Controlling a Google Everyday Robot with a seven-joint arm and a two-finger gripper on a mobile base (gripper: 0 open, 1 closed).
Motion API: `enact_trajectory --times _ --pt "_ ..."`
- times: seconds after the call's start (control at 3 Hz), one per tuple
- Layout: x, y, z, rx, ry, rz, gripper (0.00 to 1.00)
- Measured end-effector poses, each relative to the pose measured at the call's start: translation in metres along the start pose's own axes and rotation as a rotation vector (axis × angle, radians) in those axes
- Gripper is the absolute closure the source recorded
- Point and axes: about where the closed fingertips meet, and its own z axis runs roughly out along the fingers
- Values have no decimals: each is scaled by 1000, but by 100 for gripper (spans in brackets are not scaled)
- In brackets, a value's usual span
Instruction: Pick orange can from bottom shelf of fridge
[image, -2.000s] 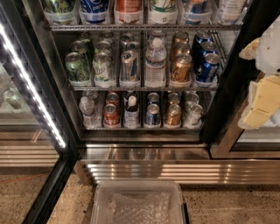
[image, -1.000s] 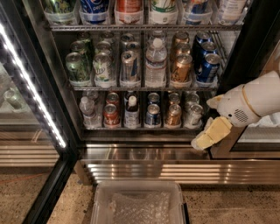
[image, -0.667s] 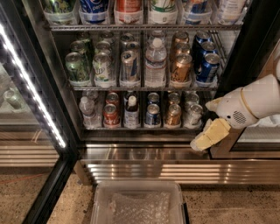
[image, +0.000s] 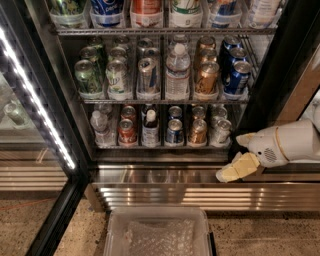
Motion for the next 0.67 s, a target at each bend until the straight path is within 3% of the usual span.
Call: enact_trajectory --times 0.33,0.67 --pt "13 -39 30 17 -84 66 0" --pt "10 -66 50 24 -114 113 0"
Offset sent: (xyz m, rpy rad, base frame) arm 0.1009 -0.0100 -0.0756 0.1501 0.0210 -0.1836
